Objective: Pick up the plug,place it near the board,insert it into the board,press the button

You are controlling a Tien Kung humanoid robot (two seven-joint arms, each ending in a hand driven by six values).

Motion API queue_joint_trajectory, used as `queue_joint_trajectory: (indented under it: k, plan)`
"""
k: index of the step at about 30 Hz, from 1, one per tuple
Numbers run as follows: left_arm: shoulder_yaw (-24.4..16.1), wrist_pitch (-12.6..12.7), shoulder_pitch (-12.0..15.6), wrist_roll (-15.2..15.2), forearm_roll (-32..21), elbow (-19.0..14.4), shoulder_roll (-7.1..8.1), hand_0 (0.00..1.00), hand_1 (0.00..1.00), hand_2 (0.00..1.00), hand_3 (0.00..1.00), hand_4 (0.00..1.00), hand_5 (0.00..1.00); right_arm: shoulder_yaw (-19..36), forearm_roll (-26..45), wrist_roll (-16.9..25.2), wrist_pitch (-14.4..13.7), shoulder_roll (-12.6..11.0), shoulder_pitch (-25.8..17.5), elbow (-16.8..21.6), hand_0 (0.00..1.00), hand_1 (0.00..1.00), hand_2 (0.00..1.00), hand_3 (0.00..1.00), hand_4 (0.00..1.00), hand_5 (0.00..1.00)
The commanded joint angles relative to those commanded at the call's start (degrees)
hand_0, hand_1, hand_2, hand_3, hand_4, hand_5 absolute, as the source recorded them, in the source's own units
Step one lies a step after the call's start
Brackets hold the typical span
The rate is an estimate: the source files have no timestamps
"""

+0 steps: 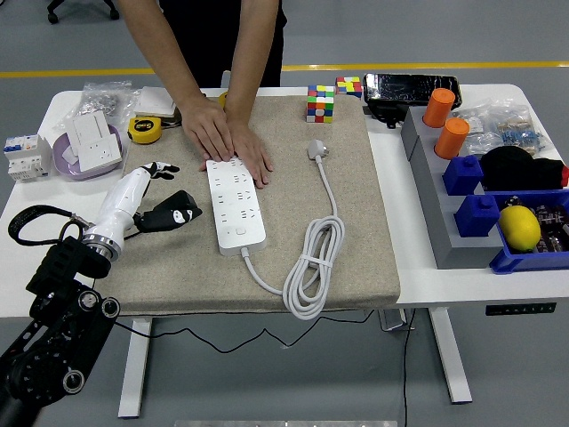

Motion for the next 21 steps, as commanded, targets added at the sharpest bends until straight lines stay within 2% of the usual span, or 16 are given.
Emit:
queue_joint_trajectory:
  k: [8, 16, 17, 21]
  plan:
    - [0.19, -0.38, -1.06, 0.0, 1.94, 3.02, -0.67, 0.85, 0.84, 0.766, 0.786, 0.998, 0.306, -0.03, 0.0, 0.0, -0.13, -0.03, -0.08, 0.0, 0.818, 0.746, 0.742, 0.758, 0.998, 0.803]
    - [-0.01, -0.02, -3.09, -0.12, 2.08, 8.17, -1.44, 0.857, 0.855, 0.783, 0.801, 0.998, 0.299, -0.05, 0.17, -0.03, -0.15, 0.01, -0.06, 0.0, 0.819, 0.746, 0.741, 0.758, 0.998, 0.803]
    - [-0.09, 0.07, -3.25, -0.17, 2.08, 8.72, -1.44, 0.87, 0.913, 0.834, 0.837, 0.998, 0.295, -0.1, 0.23, -0.01, -0.15, 0.0, -0.06, 0.0, 0.819, 0.746, 0.742, 0.758, 0.998, 0.804]
    - [-0.59, 0.74, -3.61, -0.23, 2.08, 10.84, -1.44, 0.87, 0.913, 0.834, 0.837, 0.998, 0.295, -0.11, 0.29, 0.01, -0.14, 0.01, -0.07, 0.0, 0.819, 0.746, 0.742, 0.758, 0.998, 0.804]
